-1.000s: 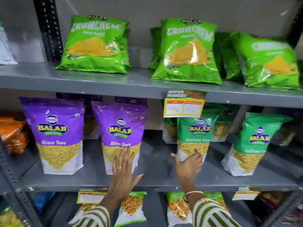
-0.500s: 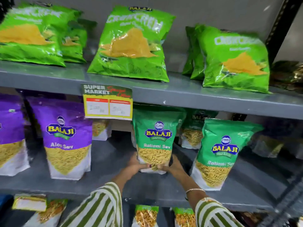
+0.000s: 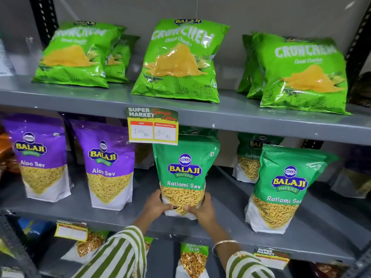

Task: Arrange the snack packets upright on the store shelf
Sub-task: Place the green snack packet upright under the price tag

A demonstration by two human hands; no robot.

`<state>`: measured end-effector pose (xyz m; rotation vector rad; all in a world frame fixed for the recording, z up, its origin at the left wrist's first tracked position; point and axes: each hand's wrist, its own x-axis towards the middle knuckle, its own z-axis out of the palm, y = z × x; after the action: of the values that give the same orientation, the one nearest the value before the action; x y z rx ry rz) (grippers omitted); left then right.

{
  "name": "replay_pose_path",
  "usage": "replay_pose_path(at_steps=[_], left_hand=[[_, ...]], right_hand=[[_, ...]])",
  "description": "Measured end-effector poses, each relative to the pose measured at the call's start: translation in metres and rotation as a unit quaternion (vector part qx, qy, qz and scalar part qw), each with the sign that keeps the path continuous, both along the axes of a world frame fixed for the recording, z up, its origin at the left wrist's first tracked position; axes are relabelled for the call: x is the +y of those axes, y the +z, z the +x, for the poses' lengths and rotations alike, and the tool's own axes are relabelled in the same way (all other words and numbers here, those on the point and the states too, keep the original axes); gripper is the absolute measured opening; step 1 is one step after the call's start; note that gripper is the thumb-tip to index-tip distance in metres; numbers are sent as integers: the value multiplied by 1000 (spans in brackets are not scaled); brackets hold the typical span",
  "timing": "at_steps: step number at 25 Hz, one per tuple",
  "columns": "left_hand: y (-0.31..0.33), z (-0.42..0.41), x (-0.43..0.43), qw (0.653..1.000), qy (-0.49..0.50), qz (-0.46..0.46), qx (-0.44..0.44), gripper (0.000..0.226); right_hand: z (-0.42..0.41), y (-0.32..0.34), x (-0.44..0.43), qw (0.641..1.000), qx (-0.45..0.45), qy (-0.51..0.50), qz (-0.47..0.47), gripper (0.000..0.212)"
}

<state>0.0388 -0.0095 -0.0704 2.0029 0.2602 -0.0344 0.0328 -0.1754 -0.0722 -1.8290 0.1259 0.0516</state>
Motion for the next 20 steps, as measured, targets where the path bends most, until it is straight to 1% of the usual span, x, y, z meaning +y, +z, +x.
replay_pose_path(at_steps=[1, 2, 3, 4, 5, 6, 7, 8, 9, 10, 12, 14, 16, 18, 20], left_hand=[[3, -3, 3, 1000, -4, 7, 5, 59], [3, -4, 4, 1000, -10, 13, 5, 59], [6, -6, 4, 1000, -12, 19, 8, 61], [7, -6, 4, 999, -13, 28, 7, 63], [8, -6, 5, 999, -17, 36, 8, 65], [8, -6, 5, 999, -23, 45, 11, 68], [8, -7, 6, 998, -28, 51, 14, 70], [7, -5, 7, 998, -33, 54, 10, 69], [6, -5, 8, 998, -37, 50, 4, 68], [3, -5, 9, 998, -42, 47, -2, 68], [2, -6, 9, 998, -42, 49, -3, 69], [4, -6, 9, 998, -34, 53, 3, 67], [5, -6, 8, 998, -33, 57, 8, 64], [6, -5, 8, 997, -37, 62, 14, 64], [5, -5, 8, 998, -48, 47, 20, 67]], right_hand=[[-5, 12, 7, 1000, -20, -15, -11, 78], [-10, 31, 11, 996, -53, -56, -36, 94], [-12, 55, 14, 985, -108, -119, -69, 105], [-14, 84, 16, 960, -180, -178, -120, 106], [-15, 114, 18, 926, -244, -204, -201, 97], [-16, 145, 21, 895, -276, -187, -298, 82], [-13, 170, 26, 873, -272, -130, -383, 66], [-9, 191, 33, 862, -248, -61, -437, 52], [-7, 207, 42, 862, -208, 1, -462, 41], [-3, 217, 50, 864, -161, 44, -476, 34], [3, 229, 62, 852, -82, 79, -510, 29], [5, 232, 68, 844, -50, 89, -527, 23], [2, 230, 71, 851, -59, 73, -517, 22], [0, 222, 71, 860, -114, 42, -496, 24], [-1, 216, 66, 872, -175, 9, -457, 22]])
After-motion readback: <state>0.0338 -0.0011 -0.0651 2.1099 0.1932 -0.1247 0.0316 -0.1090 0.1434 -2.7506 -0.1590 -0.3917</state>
